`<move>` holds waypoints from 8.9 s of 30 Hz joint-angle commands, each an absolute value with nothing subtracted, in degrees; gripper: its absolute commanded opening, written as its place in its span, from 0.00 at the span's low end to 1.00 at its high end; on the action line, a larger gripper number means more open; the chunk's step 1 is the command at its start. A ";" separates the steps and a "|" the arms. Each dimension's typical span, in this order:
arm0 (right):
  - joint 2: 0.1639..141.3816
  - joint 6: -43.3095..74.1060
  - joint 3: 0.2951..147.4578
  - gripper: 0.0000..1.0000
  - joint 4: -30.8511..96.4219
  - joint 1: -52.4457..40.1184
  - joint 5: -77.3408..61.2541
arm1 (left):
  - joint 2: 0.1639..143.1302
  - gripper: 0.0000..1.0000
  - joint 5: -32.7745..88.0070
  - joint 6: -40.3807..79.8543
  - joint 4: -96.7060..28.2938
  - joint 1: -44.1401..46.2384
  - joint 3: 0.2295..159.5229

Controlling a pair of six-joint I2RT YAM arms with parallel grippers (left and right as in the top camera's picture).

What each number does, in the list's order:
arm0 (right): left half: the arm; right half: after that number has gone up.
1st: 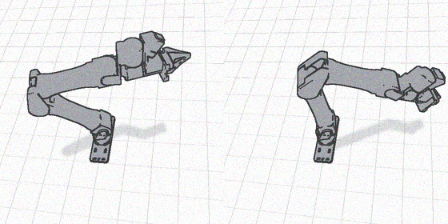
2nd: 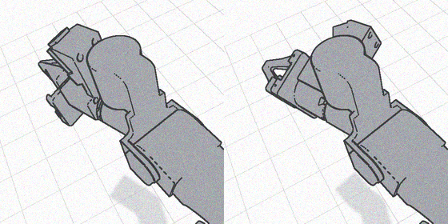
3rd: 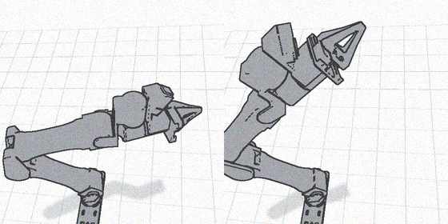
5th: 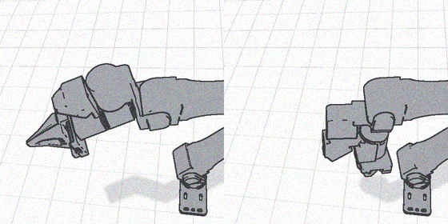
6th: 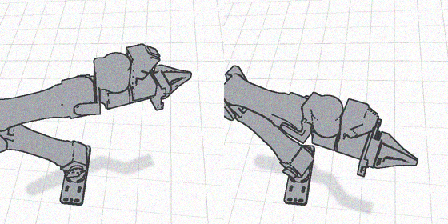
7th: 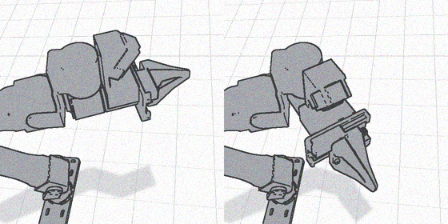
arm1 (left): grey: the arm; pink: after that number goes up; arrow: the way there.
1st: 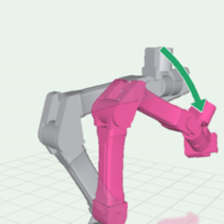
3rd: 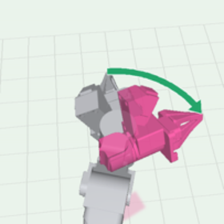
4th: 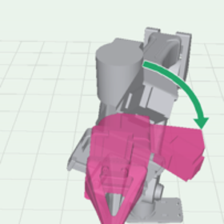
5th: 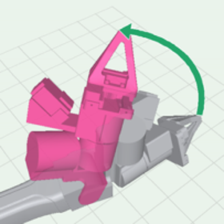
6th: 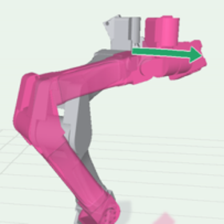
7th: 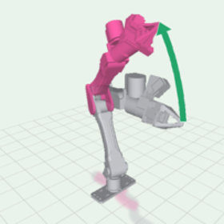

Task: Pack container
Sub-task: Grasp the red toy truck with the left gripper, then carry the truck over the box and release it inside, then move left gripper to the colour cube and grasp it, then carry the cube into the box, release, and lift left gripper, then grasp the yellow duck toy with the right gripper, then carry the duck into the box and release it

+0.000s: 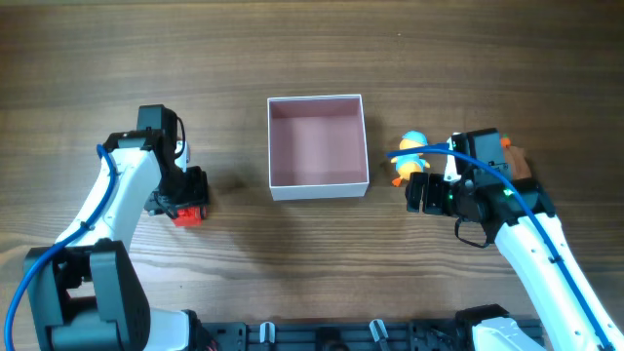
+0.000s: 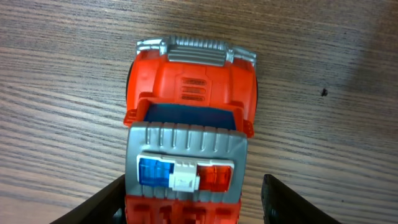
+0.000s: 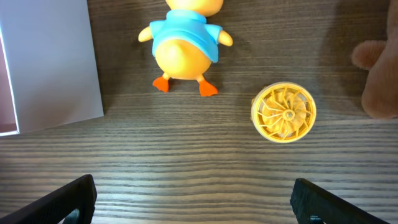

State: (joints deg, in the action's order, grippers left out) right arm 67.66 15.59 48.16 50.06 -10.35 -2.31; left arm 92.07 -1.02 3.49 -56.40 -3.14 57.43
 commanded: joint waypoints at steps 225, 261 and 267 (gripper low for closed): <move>109.27 19.51 65.34 0.36 40.60 -9.15 -1.54 | 85.49 1.00 -1.93 21.21 -64.16 2.76 86.41; 102.19 34.37 75.94 0.04 27.62 -34.04 3.90 | 85.49 1.00 -1.93 21.23 -65.04 2.76 86.41; 103.74 34.63 76.51 0.04 28.23 -32.14 4.75 | 85.49 1.00 -1.93 21.21 -65.04 2.76 86.41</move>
State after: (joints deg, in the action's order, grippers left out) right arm 103.07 33.43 74.46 27.99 -33.65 2.87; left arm 85.69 -2.85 22.15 -64.97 2.87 86.63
